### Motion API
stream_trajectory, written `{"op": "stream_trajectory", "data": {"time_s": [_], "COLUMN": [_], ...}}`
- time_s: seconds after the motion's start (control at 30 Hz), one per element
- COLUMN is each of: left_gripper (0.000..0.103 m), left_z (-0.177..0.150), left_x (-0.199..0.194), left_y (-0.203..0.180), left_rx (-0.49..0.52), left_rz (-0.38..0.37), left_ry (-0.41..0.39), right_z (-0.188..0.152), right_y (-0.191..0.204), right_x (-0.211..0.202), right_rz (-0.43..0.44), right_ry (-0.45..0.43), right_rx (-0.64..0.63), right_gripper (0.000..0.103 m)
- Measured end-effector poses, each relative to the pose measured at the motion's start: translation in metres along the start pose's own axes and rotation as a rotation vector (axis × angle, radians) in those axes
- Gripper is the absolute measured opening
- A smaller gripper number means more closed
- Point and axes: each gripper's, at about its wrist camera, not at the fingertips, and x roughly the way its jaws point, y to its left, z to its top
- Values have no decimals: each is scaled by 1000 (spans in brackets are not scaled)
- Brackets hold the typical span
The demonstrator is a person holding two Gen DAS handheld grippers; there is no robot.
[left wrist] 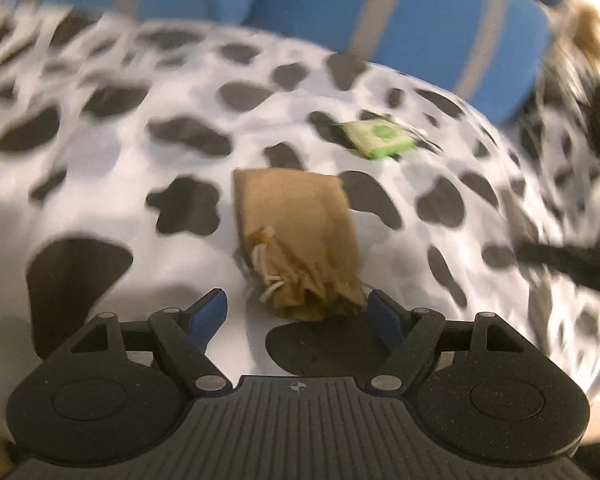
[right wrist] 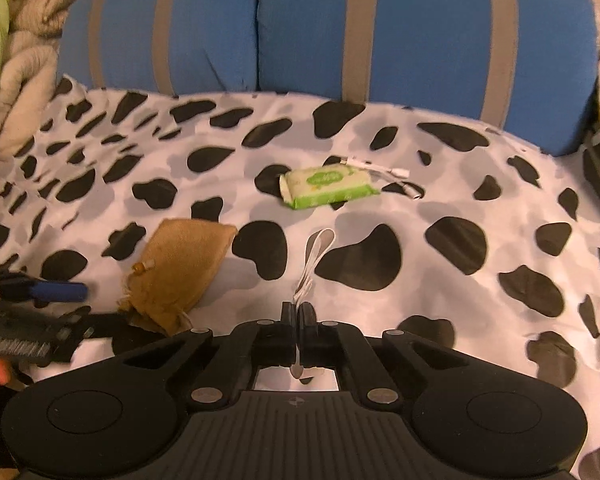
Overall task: Organize soft objects
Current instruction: 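Lift the white strap with the right gripper away from the pouch, then grasp the tan drawstring pouch with the left gripper while the right gripper holds the strap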
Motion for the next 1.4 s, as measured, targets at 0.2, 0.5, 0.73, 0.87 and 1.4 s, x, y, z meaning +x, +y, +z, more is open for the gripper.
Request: {"op": "stream_trajectory", "data": {"time_s": [0.2,0.5,0.73,0.87,1.4], "left_gripper": [75,51,6,6,5], "left_z": [8,11,5,8,-8], "left_x": [19,49,51,39,-43], "left_y": [31,55,69,60,10], "left_rx": [-238,-463,-521,-442,-159], "left_rz": [-123,-282,-268,-270,-302], "left_ry": [15,23,37,18,-48], "right_z": [-11,-34,-47,-48,-57], "right_y": [-11,-28,-29,-31,-12], "right_x": [-28,-57,-67,-68,-75], "right_rz": [2,-3,-4,-16,-13], "right_ry": [-21,-17,-9,-21,-34], "right_rx": [33,99,124,136,85], "right_gripper": [4,4,4,4,4]}}
